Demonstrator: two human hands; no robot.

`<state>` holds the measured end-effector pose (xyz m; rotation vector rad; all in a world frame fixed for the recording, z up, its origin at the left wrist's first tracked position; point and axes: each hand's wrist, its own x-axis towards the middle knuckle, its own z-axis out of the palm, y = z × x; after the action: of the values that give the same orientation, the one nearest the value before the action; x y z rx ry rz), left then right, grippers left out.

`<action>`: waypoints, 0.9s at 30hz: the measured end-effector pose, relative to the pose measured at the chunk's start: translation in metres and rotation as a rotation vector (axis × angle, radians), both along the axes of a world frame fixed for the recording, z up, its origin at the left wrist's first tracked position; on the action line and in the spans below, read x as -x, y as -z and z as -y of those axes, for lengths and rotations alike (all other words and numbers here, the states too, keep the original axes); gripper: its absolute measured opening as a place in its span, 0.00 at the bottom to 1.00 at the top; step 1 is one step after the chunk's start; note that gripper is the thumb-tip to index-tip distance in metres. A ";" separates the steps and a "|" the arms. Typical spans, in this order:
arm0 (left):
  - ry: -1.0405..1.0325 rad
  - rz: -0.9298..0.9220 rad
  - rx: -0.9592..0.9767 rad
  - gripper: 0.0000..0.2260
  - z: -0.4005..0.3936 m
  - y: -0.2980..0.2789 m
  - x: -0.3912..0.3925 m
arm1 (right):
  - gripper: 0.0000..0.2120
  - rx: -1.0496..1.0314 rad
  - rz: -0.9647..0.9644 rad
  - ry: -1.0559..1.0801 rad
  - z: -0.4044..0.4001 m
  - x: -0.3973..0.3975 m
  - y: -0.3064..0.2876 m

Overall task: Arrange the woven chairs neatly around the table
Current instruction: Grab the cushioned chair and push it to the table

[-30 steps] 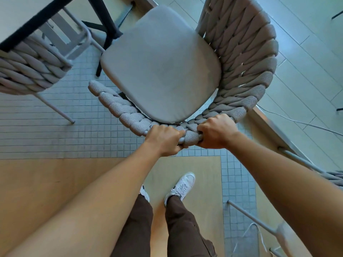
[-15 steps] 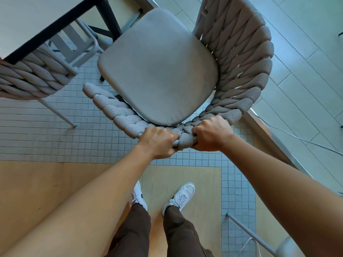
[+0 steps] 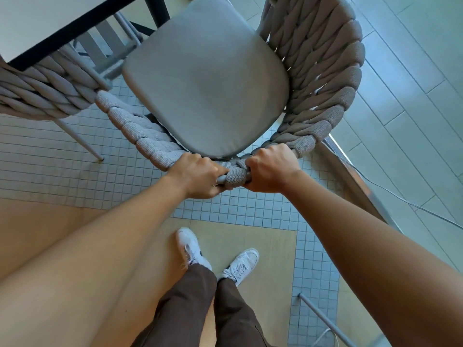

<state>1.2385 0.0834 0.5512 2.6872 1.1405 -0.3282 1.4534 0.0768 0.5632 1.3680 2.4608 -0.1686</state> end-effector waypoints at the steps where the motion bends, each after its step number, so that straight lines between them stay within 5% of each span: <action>1: 0.003 0.009 0.001 0.21 -0.001 0.000 0.000 | 0.23 0.003 0.005 0.004 0.000 0.000 -0.001; 6: 0.053 0.024 0.007 0.20 -0.001 0.000 -0.005 | 0.17 -0.010 0.048 0.083 0.005 -0.001 -0.004; 19: 0.086 -0.057 0.038 0.20 -0.011 -0.005 0.043 | 0.23 -0.038 -0.028 0.112 0.008 0.047 0.001; 24: -0.027 -0.083 0.000 0.24 0.000 -0.010 0.025 | 0.16 0.036 -0.052 -0.058 0.000 0.024 -0.002; 27: -0.163 -0.042 0.018 0.29 0.014 -0.013 -0.002 | 0.21 0.134 -0.061 -0.160 -0.016 0.001 -0.004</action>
<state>1.2400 0.0695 0.5645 2.5615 1.3519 -0.3674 1.4525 0.0928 0.5676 1.1213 2.5449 -0.3362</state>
